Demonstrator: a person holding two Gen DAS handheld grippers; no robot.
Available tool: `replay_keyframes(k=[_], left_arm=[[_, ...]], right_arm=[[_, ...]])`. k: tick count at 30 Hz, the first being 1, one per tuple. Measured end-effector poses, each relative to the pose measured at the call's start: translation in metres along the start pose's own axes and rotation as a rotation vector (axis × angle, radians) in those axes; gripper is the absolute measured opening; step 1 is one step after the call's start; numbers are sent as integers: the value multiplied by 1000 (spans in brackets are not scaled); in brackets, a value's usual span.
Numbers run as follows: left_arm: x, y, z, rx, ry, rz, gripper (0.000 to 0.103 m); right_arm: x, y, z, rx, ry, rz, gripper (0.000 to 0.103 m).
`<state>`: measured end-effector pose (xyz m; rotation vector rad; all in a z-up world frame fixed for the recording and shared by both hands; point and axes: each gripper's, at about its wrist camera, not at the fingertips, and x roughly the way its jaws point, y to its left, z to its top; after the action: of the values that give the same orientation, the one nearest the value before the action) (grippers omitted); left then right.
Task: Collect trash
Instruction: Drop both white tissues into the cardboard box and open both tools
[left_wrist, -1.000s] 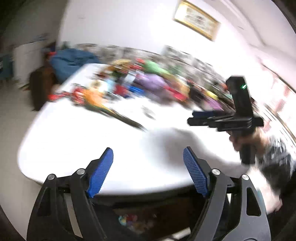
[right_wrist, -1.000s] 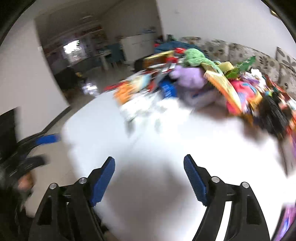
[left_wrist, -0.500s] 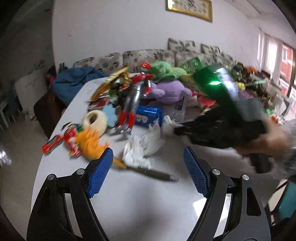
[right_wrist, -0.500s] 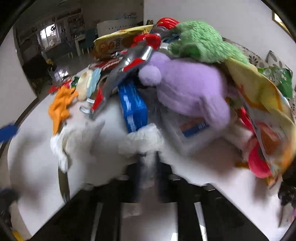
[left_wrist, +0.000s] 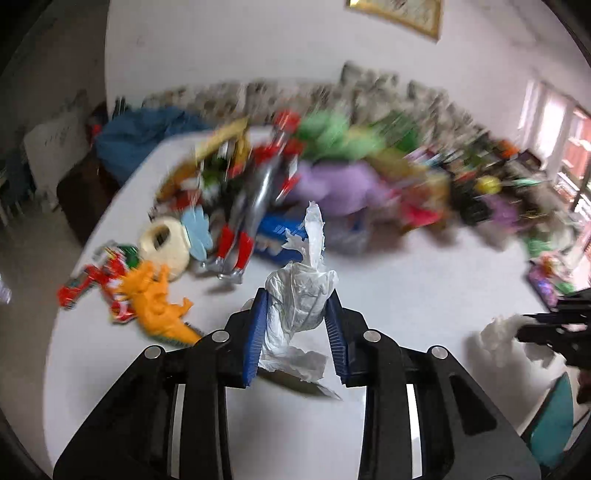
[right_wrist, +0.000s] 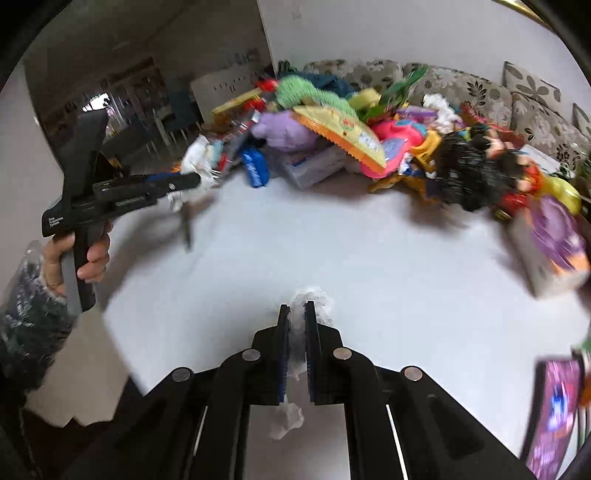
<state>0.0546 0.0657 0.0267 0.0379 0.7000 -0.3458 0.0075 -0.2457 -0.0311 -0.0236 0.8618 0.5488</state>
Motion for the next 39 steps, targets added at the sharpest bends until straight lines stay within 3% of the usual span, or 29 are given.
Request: replay_keyframes(k=[6, 10, 14, 18, 19, 20, 21, 22, 25, 29, 35, 37, 39], left_arm=[[-103, -43, -59, 92, -46, -135, 31], [-123, -79, -116, 171, 51, -206, 31], [-105, -93, -171, 228, 202, -212, 31], [-54, -94, -217, 196, 358, -233, 33], [-29, -93, -233, 192, 415, -215, 40], [-16, -94, -244, 191, 448, -203, 47], [1, -94, -255, 195, 491, -175, 66], [23, -96, -270, 206, 549, -125, 77], [57, -100, -295, 205, 651, -79, 77], [50, -104, -292, 244, 634, -41, 77], [22, -100, -264, 232, 572, 7, 77], [4, -101, -246, 238, 537, 31, 77], [-18, -99, -224, 254, 496, 78, 77]], right_arm=[[-57, 32, -41, -9, -21, 133, 8], [-64, 59, -70, -54, 49, 214, 8], [-42, 82, -112, -99, 168, 252, 8], [24, 86, -154, -101, 317, 265, 10], [45, 85, -163, -97, 352, 261, 12], [71, 83, -176, -99, 396, 245, 17], [89, 83, -185, -103, 436, 239, 41], [106, 82, -193, -102, 474, 236, 53], [138, 81, -212, -112, 540, 194, 53], [117, 82, -204, -87, 477, 246, 53], [45, 80, -158, -136, 299, 245, 53], [8, 80, -129, -151, 207, 257, 55], [-20, 76, -100, -163, 116, 250, 65]])
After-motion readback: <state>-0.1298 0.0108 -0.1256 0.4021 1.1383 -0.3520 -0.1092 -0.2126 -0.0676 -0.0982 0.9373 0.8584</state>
